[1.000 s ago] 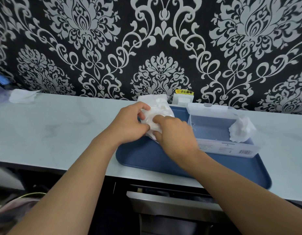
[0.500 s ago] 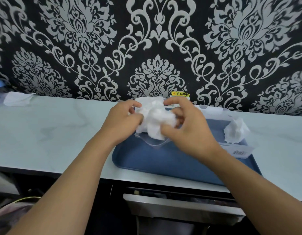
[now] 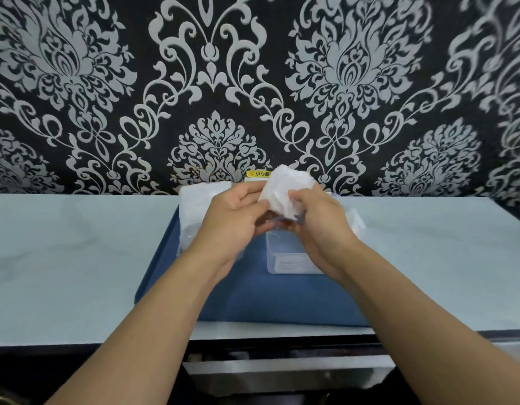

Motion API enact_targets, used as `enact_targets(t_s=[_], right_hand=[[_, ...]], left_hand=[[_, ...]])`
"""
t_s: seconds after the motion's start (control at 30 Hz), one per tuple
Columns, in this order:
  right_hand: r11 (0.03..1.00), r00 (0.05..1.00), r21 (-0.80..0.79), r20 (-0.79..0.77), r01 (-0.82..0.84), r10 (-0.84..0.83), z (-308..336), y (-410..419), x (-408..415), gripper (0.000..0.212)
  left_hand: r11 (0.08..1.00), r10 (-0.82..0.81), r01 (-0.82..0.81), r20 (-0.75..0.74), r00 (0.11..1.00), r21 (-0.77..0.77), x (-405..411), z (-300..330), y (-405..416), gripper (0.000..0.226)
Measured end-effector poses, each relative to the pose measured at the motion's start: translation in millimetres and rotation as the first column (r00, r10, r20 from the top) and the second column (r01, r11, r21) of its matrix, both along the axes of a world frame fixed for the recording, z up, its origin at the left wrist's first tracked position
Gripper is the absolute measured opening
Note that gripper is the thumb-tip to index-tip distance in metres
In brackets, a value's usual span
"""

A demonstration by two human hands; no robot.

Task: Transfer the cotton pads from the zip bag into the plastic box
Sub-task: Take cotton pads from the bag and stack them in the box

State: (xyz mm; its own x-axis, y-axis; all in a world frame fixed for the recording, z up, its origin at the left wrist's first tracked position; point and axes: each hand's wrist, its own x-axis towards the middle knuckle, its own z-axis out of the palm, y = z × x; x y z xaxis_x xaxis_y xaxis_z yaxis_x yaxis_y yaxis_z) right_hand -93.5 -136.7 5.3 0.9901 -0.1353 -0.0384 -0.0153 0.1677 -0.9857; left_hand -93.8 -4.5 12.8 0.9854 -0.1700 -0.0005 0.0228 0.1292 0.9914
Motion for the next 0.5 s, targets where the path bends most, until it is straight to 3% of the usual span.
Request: enact_targets(t_s=[0.33, 0.4, 0.5], right_hand=[[0.976, 0.999, 0.214, -0.046, 0.038, -0.029, 5, -19, -2, 0.032], [0.992, 1.0, 0.127, -0.023, 0.018, -0.016, 4, -24, -1, 0.033], [0.985, 0.995, -0.17, 0.093, 0.035, -0.02, 1, -30, -2, 0.034]], left_hand=[[0.952, 0.078, -0.162, 0.304, 0.95, 0.261, 5, -9, -30, 0.029], [0.952, 0.112, -0.185, 0.288, 0.951, 0.243, 5, -9, -34, 0.027], [0.98, 0.122, -0.143, 0.148, 0.981, 0.139, 8, -9, -38, 0.023]])
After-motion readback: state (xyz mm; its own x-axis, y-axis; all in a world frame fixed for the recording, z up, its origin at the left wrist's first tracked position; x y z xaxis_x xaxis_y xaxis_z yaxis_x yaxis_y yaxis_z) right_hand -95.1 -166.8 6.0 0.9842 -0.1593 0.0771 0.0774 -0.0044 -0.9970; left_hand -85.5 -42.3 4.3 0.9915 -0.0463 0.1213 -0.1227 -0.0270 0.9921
